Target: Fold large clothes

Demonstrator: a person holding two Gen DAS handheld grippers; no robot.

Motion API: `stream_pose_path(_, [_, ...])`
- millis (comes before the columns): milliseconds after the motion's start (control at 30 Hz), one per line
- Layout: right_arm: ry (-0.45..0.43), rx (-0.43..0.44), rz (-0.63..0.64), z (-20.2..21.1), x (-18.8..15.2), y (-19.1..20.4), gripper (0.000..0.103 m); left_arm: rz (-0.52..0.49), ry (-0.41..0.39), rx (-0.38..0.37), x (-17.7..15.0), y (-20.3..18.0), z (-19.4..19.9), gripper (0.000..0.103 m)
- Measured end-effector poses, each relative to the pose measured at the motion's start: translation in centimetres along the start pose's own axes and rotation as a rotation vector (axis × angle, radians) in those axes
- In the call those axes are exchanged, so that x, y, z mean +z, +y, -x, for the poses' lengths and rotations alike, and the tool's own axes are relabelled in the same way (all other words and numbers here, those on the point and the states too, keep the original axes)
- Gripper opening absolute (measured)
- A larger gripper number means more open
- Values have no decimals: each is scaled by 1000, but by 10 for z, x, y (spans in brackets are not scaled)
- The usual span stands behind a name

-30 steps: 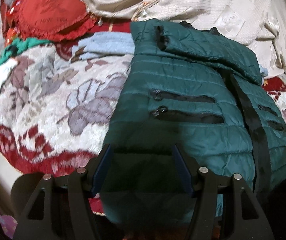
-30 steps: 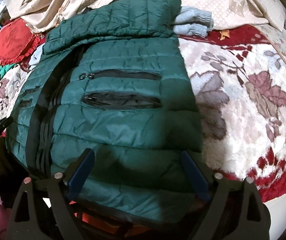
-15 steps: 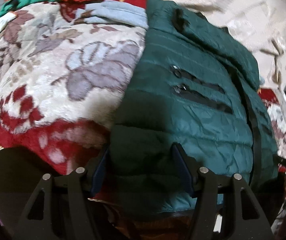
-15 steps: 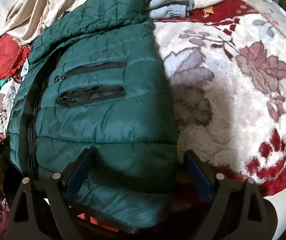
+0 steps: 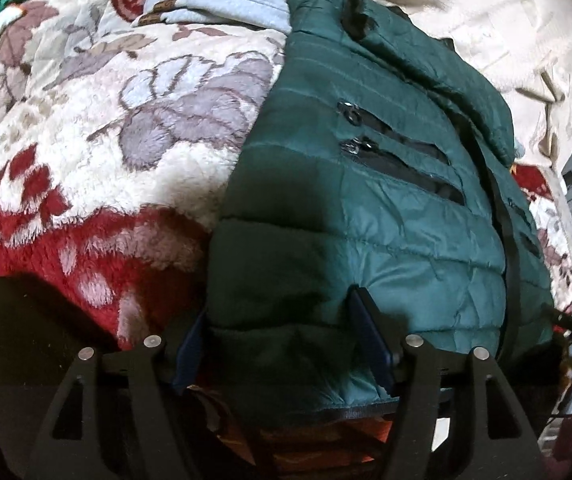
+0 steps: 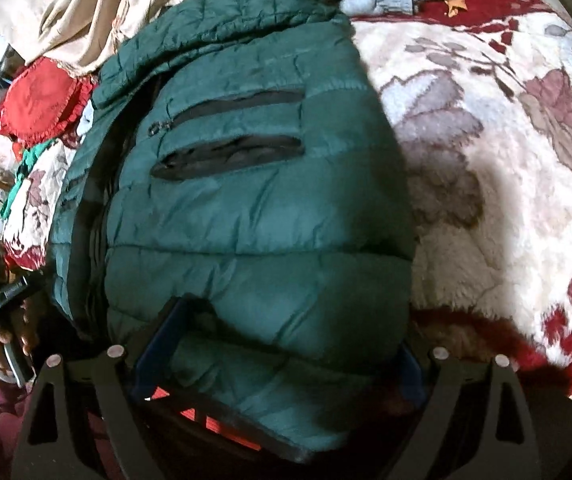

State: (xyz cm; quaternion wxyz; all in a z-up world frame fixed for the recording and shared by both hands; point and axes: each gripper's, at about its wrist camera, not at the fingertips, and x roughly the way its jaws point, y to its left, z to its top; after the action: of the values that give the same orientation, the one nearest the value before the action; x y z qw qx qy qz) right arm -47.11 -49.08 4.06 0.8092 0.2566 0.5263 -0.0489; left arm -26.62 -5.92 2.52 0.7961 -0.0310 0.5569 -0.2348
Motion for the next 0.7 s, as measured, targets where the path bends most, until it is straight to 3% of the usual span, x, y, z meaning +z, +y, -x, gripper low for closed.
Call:
stream_pose_path(100, [-15,-25,62,5,-1,7,68,-10,-1,6,-1,-1,1,49])
stream_pose_path(167, [-27,-58,115,9,0,15,47,-4,1,2,-1,0,2,45])
stream_pose_path(233, [-40,-58,139,15,2,18,38,-4,-1,2,-2,-1,3,43])
stream_pose_path(333, [-42,-51,166,19,5,18,36,-8,-7,12,-2,-2,2,43])
stream_pose_path(467, [-29,-51,191,12,3,16,42,-4,-14,19,-3,-3,1,43])
stream_pose_path(600, [-41,-48,184,10,-1,15,41,-3,-13,23,-2,-4,1,42])
stream_pose_path(700, [-59,-41,173,12,1,13,28,-16,-37,23,-1,-8,9,6])
